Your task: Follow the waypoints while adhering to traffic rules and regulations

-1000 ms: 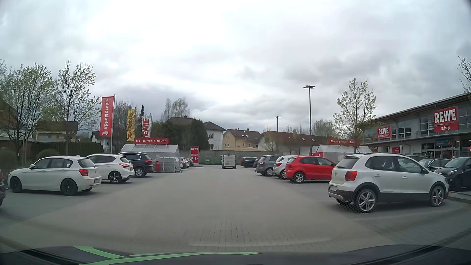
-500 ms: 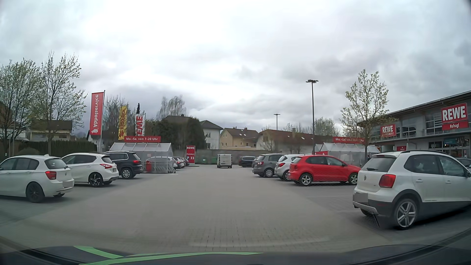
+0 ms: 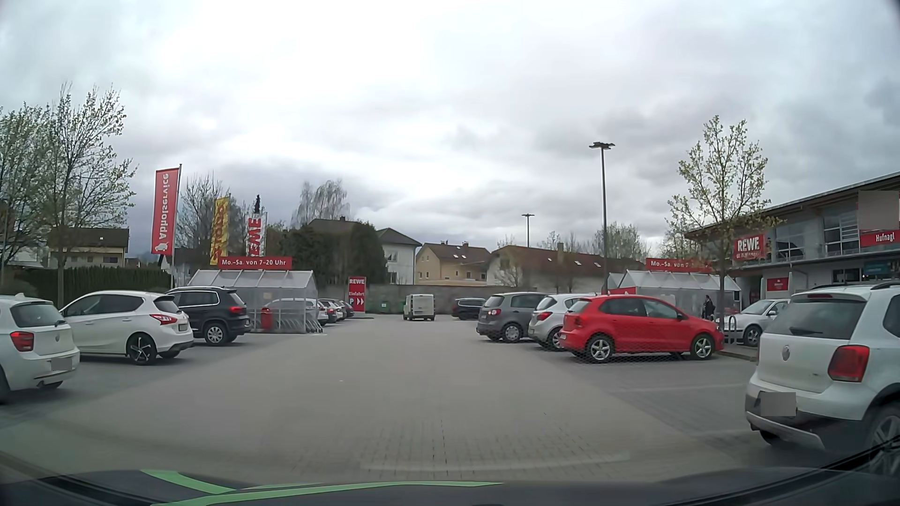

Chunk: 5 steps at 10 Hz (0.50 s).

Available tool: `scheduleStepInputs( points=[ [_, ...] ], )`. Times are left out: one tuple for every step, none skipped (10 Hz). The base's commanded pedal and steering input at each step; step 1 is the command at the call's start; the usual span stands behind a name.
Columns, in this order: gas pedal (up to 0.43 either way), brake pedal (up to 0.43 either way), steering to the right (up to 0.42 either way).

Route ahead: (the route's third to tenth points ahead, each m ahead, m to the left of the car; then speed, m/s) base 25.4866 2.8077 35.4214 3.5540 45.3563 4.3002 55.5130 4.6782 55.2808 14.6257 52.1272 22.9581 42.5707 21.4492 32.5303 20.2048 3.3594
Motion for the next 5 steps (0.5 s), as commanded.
scheduleStepInputs(
  points=[
    [0.0, 0.207, 0.018],
    [0.0, 0.213, 0.018],
    [0.0, 0.213, 0.016],
    [0.0, 0.22, 0.013],
    [0.0, 0.22, 0.01]
  ],
)
